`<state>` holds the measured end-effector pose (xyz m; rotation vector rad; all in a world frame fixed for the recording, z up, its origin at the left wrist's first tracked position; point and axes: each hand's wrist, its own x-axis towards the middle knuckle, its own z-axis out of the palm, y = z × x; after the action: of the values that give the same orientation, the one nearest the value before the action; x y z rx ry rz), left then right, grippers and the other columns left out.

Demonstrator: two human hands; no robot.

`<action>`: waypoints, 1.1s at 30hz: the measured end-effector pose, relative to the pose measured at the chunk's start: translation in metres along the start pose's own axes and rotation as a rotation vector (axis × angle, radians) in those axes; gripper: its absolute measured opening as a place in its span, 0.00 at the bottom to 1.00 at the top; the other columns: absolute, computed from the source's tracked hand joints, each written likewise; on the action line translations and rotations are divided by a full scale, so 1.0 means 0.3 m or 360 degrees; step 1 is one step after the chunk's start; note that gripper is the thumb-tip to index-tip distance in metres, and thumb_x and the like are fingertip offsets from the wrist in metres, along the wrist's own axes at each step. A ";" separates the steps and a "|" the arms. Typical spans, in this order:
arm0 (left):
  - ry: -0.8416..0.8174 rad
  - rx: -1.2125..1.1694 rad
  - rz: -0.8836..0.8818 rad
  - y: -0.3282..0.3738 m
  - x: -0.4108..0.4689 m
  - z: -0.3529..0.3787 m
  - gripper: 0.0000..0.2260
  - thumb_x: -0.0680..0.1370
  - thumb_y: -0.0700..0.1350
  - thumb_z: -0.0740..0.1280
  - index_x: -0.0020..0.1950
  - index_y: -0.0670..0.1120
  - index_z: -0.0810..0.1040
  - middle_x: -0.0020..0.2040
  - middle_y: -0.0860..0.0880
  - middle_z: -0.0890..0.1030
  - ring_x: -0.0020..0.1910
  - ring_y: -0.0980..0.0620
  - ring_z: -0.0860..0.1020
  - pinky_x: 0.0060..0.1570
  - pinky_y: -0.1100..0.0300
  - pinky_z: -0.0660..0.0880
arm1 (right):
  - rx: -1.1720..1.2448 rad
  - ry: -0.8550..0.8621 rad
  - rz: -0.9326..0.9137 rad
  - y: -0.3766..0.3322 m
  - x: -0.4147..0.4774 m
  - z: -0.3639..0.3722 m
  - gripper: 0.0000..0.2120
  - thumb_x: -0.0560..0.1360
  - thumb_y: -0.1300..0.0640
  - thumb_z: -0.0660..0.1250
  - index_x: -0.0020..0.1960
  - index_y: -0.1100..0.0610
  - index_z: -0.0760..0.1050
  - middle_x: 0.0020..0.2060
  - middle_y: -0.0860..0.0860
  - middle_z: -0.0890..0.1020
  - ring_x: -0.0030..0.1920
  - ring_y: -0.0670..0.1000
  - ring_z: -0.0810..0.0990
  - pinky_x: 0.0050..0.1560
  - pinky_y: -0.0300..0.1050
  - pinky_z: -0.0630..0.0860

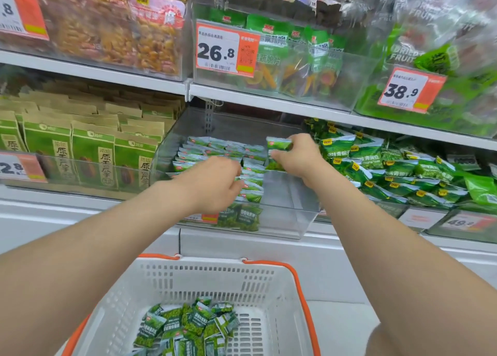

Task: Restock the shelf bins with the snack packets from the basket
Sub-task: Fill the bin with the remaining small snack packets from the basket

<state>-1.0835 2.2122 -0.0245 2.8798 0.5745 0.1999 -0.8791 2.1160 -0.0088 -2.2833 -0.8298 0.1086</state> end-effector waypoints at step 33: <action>0.0171 0.0048 -0.0008 -0.040 0.132 0.087 0.20 0.86 0.59 0.53 0.61 0.47 0.77 0.56 0.45 0.81 0.56 0.41 0.79 0.52 0.47 0.76 | -0.0888 -0.0507 -0.0009 0.076 0.248 0.198 0.15 0.79 0.65 0.63 0.64 0.65 0.74 0.60 0.61 0.79 0.52 0.60 0.78 0.46 0.46 0.74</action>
<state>-1.0471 2.2342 -0.0487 2.9101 0.6081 0.3503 -0.8255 2.1821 -0.0571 -2.8317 -1.1405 0.2729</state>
